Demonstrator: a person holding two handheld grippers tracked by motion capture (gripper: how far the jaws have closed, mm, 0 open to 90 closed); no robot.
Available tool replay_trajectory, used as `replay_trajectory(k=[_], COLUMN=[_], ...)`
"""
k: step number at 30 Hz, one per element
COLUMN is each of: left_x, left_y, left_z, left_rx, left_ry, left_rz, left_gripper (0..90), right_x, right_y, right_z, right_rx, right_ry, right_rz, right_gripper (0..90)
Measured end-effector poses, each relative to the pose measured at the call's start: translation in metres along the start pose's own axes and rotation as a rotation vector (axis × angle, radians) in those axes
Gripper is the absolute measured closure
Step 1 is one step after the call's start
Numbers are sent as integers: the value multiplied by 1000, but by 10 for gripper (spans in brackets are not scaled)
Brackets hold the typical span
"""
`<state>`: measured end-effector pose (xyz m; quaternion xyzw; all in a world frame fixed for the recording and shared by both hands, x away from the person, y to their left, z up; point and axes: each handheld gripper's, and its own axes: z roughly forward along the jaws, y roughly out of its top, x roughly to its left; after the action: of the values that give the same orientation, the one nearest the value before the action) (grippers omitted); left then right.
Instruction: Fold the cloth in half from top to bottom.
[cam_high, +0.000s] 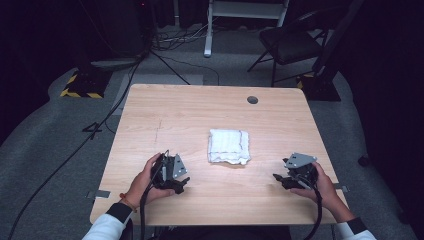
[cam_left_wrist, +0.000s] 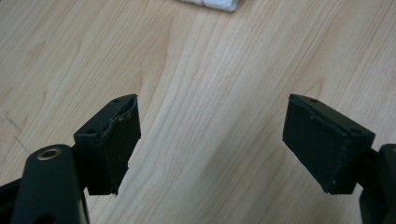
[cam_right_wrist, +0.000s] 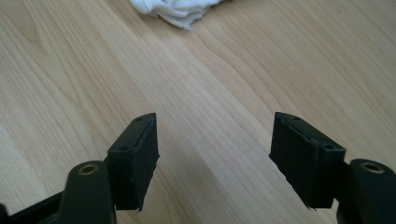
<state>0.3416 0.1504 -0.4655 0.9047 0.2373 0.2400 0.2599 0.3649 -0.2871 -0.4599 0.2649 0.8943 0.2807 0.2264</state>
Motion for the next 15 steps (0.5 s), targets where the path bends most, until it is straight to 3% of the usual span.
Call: replay_trajectory(k=[2, 7, 15], left_x=[1, 6, 20], left_y=[-5, -21, -47], left_z=[-2, -11, -16], left_rx=[4, 4, -3], left_ry=[16, 5, -23], left_rz=[-12, -37, -125], left_gripper=[183, 182, 182], right_x=[-3, -11, -29], right_y=[-7, -27, -67], right_z=[-4, -12, -24], right_rx=[-2, -9, -29], right_ry=[-4, -2, 15], right_rz=[19, 80, 185], right_gripper=[312, 300, 287])
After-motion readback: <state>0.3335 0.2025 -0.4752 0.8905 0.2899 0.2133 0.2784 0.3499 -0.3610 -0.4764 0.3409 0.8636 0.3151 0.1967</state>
